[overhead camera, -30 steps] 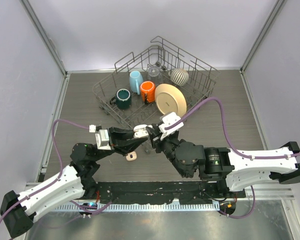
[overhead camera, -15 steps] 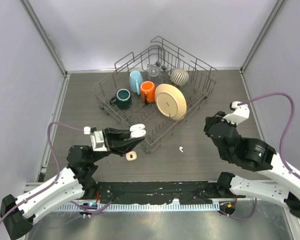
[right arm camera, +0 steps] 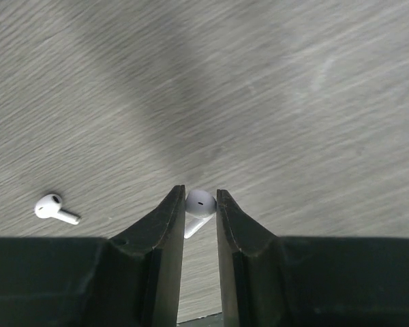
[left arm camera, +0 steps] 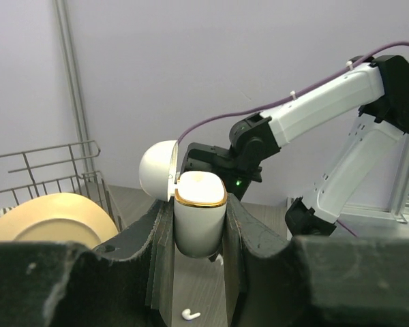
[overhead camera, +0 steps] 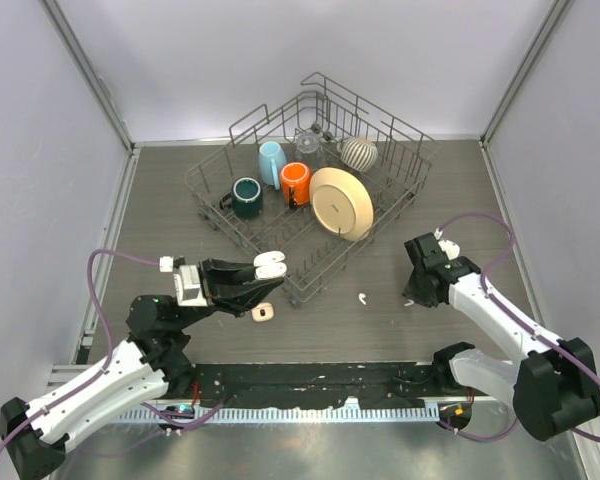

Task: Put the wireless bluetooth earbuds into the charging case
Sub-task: Place the earbud at the center of the board.

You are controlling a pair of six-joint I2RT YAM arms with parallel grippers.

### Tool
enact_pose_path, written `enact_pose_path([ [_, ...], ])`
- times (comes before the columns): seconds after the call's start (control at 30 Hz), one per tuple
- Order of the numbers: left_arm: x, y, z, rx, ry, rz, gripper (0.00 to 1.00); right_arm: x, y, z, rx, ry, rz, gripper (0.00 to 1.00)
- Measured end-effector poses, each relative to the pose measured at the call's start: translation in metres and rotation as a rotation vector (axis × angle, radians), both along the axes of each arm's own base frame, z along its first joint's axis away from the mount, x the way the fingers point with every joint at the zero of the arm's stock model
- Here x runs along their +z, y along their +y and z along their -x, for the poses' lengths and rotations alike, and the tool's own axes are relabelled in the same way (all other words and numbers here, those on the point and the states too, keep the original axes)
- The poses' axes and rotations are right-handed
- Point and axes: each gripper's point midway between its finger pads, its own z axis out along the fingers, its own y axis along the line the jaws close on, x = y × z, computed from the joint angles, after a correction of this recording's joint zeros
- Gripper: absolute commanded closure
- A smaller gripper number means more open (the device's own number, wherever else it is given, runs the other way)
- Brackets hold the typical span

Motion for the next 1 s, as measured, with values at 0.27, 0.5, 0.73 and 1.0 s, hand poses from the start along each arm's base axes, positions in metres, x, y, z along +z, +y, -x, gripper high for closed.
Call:
enact_pose_path([
  [0.27,0.006,0.006,0.001,0.020,-0.014,0.018,1.00,-0.017,0.022,-0.004,0.070,0.027,-0.100,0.98],
  [0.5,-0.003,0.000,-0.004,0.020,0.010,-0.009,1.00,-0.026,0.024,-0.004,0.073,0.051,-0.105,0.95],
  [0.73,-0.004,0.000,-0.006,0.026,0.014,-0.010,1.00,-0.031,0.025,-0.007,0.071,0.053,-0.104,0.87],
  [1.0,-0.005,-0.001,-0.007,0.027,0.019,-0.015,1.00,-0.035,0.024,-0.007,0.066,0.063,-0.099,0.78],
])
